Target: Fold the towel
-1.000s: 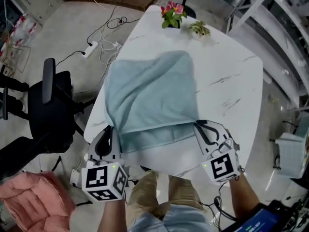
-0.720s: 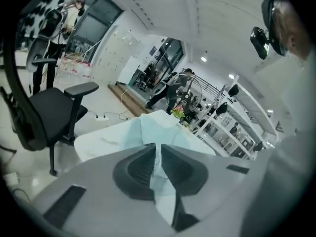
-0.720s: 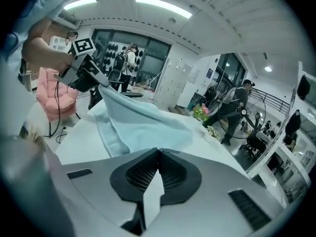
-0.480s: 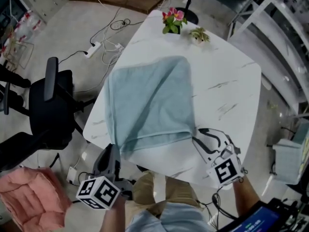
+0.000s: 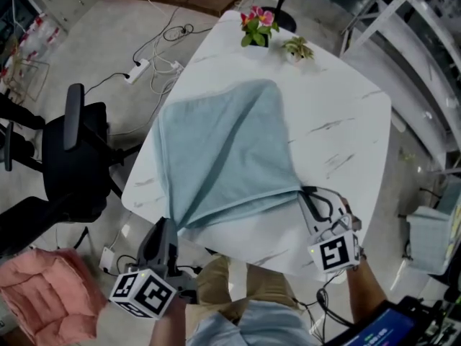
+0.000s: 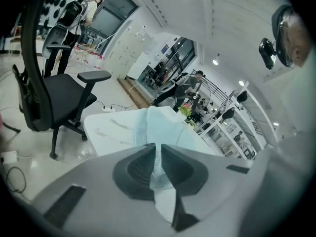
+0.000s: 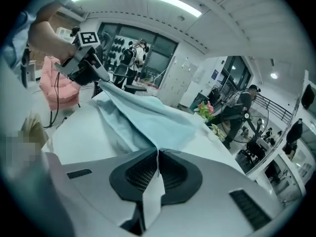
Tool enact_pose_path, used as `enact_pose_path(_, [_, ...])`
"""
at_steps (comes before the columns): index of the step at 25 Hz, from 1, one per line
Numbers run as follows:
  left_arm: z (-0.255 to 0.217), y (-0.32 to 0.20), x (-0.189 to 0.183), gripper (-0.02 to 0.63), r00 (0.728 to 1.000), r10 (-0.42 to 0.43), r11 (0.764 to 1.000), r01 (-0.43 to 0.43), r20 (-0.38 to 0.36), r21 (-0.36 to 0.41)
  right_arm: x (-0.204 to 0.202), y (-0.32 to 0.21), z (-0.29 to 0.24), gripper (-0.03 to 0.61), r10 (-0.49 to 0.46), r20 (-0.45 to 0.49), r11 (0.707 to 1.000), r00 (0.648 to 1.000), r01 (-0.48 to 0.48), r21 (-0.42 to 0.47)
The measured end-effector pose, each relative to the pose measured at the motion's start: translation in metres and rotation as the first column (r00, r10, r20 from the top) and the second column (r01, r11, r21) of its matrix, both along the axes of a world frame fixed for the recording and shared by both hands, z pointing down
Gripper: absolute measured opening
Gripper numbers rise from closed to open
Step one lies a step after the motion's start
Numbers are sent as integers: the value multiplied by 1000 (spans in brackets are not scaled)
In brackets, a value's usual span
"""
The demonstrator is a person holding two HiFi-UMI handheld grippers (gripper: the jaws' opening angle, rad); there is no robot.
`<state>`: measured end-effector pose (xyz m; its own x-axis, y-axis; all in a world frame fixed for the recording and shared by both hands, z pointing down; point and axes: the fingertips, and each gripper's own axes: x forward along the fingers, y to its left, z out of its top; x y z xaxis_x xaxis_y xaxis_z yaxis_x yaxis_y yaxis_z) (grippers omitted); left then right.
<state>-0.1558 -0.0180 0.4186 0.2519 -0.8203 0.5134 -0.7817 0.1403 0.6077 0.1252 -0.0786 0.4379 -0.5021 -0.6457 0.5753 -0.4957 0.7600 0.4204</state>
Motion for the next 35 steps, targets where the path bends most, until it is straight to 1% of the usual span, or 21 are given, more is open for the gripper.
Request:
enact_pose_path(3, [0, 10, 11, 40, 999, -6, 1000, 6, -46, -8, 23, 9, 9, 37, -17, -49, 999, 999, 16, -37])
enact_pose_path(7, [28, 28, 27, 41, 999, 1, 998, -4, -50, -65, 45, 9, 48, 41, 21, -121, 995, 992, -32, -95])
enact_pose_path(9, [47, 34, 30, 41, 999, -8, 995, 3, -47, -100, 47, 4, 57, 25, 46, -111, 993, 993, -58, -105])
enact_pose_path(10, [55, 35, 30, 41, 999, -14, 994, 9, -47, -112, 45, 3, 58, 25, 45, -85, 990, 995, -56, -128])
enact_pose_path(11, [61, 36, 29, 41, 999, -19, 993, 13, -49, -118, 42, 7, 57, 30, 25, -46, 983, 999, -33, -180])
enact_pose_path(12, [65, 36, 30, 41, 999, -21, 993, 15, -50, -116, 38, 14, 54, 80, -12, 8, 966, 1000, 13, -258])
enact_pose_path(13, [67, 35, 31, 41, 999, -17, 994, 12, -47, -109, 33, 24, 46, 200, -51, 79, 936, 996, 75, -343])
enact_pose_path(14, [69, 35, 33, 41, 999, -9, 995, 5, -38, -103, 28, 32, 33, 249, -73, 162, 902, 984, 134, -410])
enact_pose_path(15, [71, 35, 36, 41, 1000, 3, 995, -6, -25, -100, 24, 35, 16, 249, -63, 244, 878, 968, 170, -448])
enact_pose_path(16, [72, 36, 39, 41, 1000, 16, 995, -17, -13, -99, 20, 33, -3, 244, -30, 312, 869, 950, 179, -462])
enact_pose_path(17, [72, 37, 40, 41, 1000, 25, 995, -26, -3, -98, 13, 26, -22, 229, 3, 358, 870, 934, 174, -461])
enact_pose_path(18, [72, 38, 41, 41, 1000, 30, 995, -29, 3, -95, 3, 15, -40, 217, 23, 387, 879, 922, 166, -447])
enact_pose_path(19, [72, 39, 41, 41, 1000, 29, 995, -29, 4, -91, -13, 1, -56, 191, 29, 410, 892, 912, 162, -422])
enact_pose_path(20, [72, 40, 41, 41, 1000, 25, 996, -25, 3, -86, -34, -14, -70, 186, 21, 429, 907, 903, 164, -388])
enact_pose_path(22, [70, 42, 42, 41, 1000, 15, 997, -15, -1, -74, -87, -45, -93, 182, -28, 452, 934, 891, 185, -306])
enact_pose_path(23, [69, 41, 42, 41, 1000, 8, 998, -8, -5, -69, -116, -58, -98, 179, -68, 447, 942, 892, 205, -266])
enact_pose_path(25, [68, 40, 44, 41, 1000, -8, 998, 7, -17, -62, -173, -80, -94, 175, -176, 375, 940, 910, 269, -212])
enact_pose_path(27, [68, 39, 45, 41, 999, -20, 998, 18, -33, -57, -222, -101, -75, 175, -288, 272, 920, 918, 344, -189])
enact_pose_path(29, [68, 39, 44, 41, 999, -26, 998, 24, -43, -52, -259, -122, -52, 175, -382, 222, 886, 897, 423, -188])
enact_pose_path(31, [68, 39, 42, 41, 998, -36, 998, 34, -51, -47, -282, -140, -33, 170, -447, 212, 845, 869, 488, -219])
enact_pose_path(35, [68, 37, 41, 41, 997, -47, 998, 44, -63, -38, -303, -156, -2, 170, -528, 213, 749, 822, 569, -340])
